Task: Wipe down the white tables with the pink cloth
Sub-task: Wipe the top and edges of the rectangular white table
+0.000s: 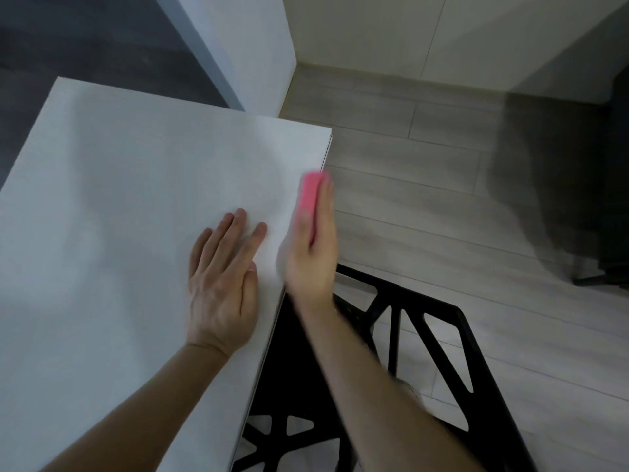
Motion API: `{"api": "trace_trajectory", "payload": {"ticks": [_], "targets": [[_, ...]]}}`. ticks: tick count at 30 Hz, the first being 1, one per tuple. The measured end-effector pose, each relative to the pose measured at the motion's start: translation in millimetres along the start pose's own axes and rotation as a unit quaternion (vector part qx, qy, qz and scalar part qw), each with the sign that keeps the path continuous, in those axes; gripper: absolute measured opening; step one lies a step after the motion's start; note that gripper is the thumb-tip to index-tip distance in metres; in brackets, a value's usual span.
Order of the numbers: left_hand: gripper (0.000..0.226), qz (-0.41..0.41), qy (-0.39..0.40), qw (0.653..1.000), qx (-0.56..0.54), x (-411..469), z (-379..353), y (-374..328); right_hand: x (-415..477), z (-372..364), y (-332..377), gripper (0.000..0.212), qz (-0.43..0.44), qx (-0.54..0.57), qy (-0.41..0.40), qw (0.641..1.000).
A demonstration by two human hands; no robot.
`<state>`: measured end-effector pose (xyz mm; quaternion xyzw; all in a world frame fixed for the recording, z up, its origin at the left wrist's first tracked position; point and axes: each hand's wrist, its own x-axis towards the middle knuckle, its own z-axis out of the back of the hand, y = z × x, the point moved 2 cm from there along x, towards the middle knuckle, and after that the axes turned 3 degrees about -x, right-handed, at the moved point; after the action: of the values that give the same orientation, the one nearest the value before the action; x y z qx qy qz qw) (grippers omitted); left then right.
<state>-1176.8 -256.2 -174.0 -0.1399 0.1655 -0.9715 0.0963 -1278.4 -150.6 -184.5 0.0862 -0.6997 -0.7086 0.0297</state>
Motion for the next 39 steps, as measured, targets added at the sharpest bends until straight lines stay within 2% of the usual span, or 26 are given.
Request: {"api": "trace_trajectory", "payload": {"ticks": [2,4,7,9,11,13,17,19,21,23,26,29,32,35,37,39], "targets": [[0.059,0.0,-0.01,1.0,0.003,1.2,0.2,-0.9,75.7,1.6,5.8,0.051,-0.023,-0.014,-0.032,0.999],[0.058,-0.004,-0.007,1.0,0.005,2.4,-0.1,0.0,87.9,0.9,9.9,0.051,-0.034,-0.008,-0.056,0.998],[0.058,-0.003,0.0,1.0,0.011,2.3,2.3,-4.0,-10.1,-2.2,6.1,0.052,-0.037,0.059,-0.032,0.997],[0.057,-0.002,0.005,1.0,0.012,3.3,2.5,-3.4,-91.4,1.1,-2.3,0.053,-0.03,0.052,0.002,0.998],[0.056,-0.003,0.007,1.0,0.009,4.3,2.8,-1.8,-115.3,4.9,-4.3,0.054,-0.021,0.03,0.025,0.999],[0.057,-0.009,0.006,1.0,0.009,4.6,4.2,-2.2,-67.5,5.6,0.4,0.051,-0.01,0.037,0.027,0.999],[0.057,-0.005,0.0,1.0,0.009,6.5,6.8,-6.9,72.6,9.2,9.3,0.049,-0.011,-0.002,-0.022,1.0],[0.057,0.004,-0.002,1.0,0.004,7.9,7.5,-9.4,84.7,8.4,11.3,0.051,-0.007,-0.012,-0.032,0.999],[0.055,0.01,-0.005,1.0,0.002,7.7,9.9,-11.3,45.3,4.6,8.9,0.052,0.012,0.004,-0.027,1.0],[0.054,0.013,0.002,1.0,0.003,5.8,11.3,-12.7,-29.9,1.8,0.2,0.052,0.015,0.025,-0.016,0.999],[0.054,0.019,0.031,0.999,-0.016,6.6,13.8,-16.5,-143.8,5.1,-10.4,0.052,0.01,0.015,0.05,0.999],[0.056,0.021,0.069,0.997,-0.037,4.0,21.9,-14.8,-157.9,14.6,-7.0,0.051,0.02,-0.014,0.091,0.996],[0.052,-0.011,0.047,0.999,0.002,-42.8,44.3,-7.3,-72.3,16.7,-0.2,0.052,0.029,-0.06,0.057,0.996],[0.042,-0.019,0.011,0.999,0.026,-141.8,66.2,-4.4,-7.9,16.2,7.0,0.052,0.036,-0.086,0.033,0.995],[0.042,-0.009,0.018,0.999,0.029,-199.5,72.9,-7.8,-32.4,9.4,6.6,0.052,0.045,-0.061,0.034,0.997],[0.045,0.011,0.023,1.0,0.015,-226.7,72.4,-10.5,-103.7,0.9,2.9,0.052,0.047,-0.019,0.026,0.998]]}}
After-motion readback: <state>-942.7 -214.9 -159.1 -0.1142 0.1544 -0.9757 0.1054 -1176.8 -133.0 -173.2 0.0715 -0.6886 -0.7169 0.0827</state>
